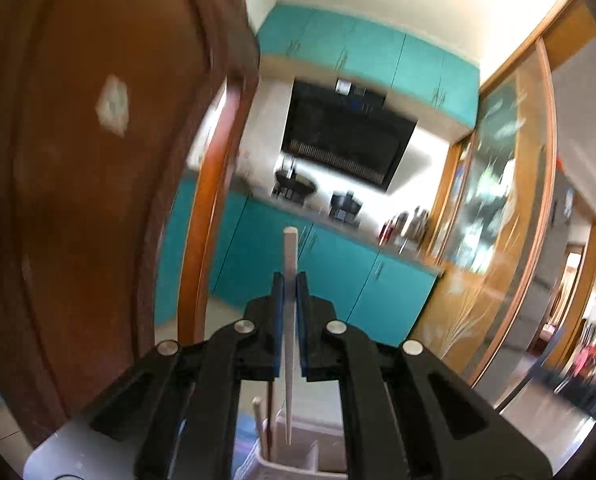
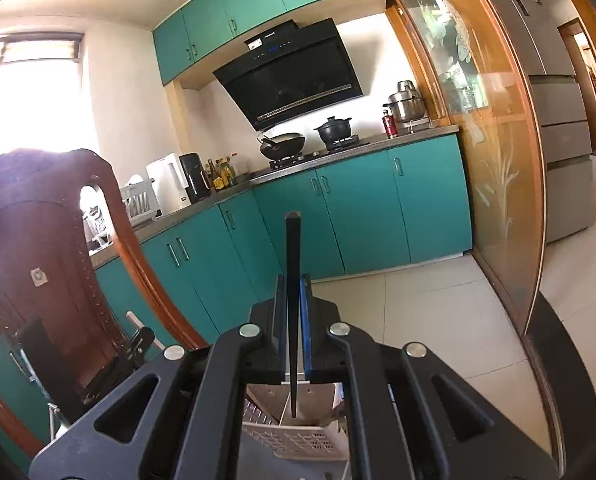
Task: Organize utensils
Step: 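Lift both chopsticks over the white holder and open both tools to drop them in, then lower the right tool to a dark chopstick while the left tool grasps a wooden one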
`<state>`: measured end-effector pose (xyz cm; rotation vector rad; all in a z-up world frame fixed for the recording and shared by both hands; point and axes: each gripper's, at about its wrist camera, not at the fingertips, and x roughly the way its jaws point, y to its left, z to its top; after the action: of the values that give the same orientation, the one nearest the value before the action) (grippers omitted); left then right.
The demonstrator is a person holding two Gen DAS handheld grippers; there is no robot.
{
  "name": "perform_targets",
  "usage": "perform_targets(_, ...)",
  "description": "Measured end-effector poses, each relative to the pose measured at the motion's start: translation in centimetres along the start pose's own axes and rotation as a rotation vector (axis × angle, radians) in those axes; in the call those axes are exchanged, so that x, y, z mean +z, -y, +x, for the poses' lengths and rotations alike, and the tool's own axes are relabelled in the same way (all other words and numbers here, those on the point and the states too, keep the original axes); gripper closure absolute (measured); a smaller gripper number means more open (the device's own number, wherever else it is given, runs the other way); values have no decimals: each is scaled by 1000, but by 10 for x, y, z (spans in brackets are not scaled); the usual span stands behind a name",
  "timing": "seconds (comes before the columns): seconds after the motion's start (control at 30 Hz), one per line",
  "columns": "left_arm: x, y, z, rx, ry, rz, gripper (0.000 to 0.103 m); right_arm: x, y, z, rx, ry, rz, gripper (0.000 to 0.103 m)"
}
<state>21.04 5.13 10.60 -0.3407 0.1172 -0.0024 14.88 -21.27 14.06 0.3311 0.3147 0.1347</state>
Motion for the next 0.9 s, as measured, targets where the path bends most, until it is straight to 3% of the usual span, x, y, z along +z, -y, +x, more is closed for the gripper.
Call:
perform_targets(0.1,-13,-1,21,33,-53,48,96,-12,2,21,-27,-44,-26,96)
perform_targets(0.3,-35,9,37,24,-117,110,96,-39,4,33,-15,-123,-71,96)
perform_targets(0.47,-46,10,29,15,-124,139,91,-38,3,-3,-13,-67,-112,92)
perform_targets(0.63,-49,2,-2,-14,-124,145,82,-55,-2,-49,113,-74,-189,92)
perform_targets(0.77,-51,2,-22,-34,-116,180,80,-109,3,-33,144,-294,-275,87)
perform_targets(0.9,-64,5,-34,-34,-148,241,79,-189,26,42,22,-672,-223,85)
